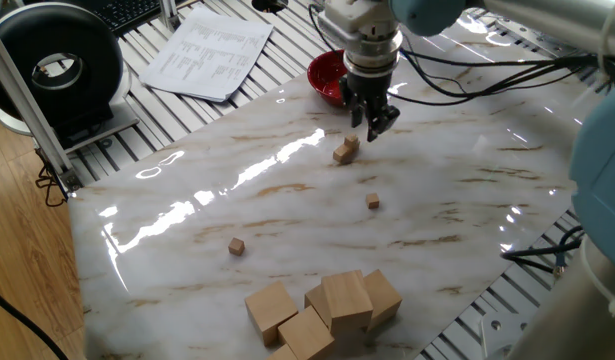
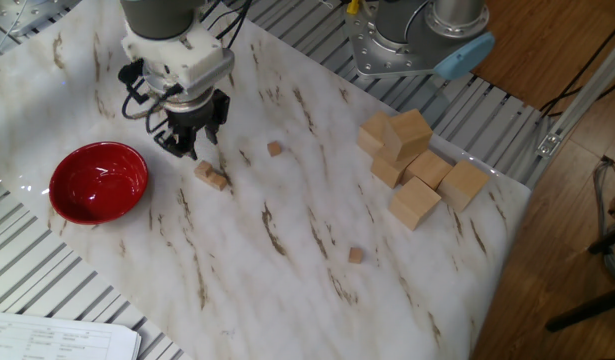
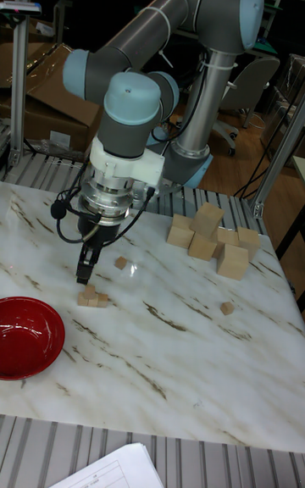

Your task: Stack the blocks into a pyramid shape

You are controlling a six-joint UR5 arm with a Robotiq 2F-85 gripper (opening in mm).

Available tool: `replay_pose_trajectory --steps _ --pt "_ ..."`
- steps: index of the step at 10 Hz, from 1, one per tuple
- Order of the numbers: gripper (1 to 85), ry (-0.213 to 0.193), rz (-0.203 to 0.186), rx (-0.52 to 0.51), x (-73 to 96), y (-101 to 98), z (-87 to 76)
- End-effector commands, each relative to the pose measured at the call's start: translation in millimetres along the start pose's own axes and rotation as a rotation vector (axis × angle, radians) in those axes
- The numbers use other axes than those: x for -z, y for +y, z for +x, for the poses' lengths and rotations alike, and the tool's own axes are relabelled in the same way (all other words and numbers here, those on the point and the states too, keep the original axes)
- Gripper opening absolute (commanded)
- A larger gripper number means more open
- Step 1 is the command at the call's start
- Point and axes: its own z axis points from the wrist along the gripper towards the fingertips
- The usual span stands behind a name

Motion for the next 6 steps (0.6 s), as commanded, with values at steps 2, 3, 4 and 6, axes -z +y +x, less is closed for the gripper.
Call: replay_pose_trajectory --steps 2,3,4,6 --pt "43.0 -0.007 -0.018 -0.304 16.5 19.8 -5.7" --pt "42.0 -0.004 -0.017 -0.359 18.9 21.8 -8.1" --pt "41.7 -0.023 -0.026 -0.396 18.8 25.8 -16.9" --pt "42.0 -0.007 0.0 -0.387 15.6 29.2 -23.8"
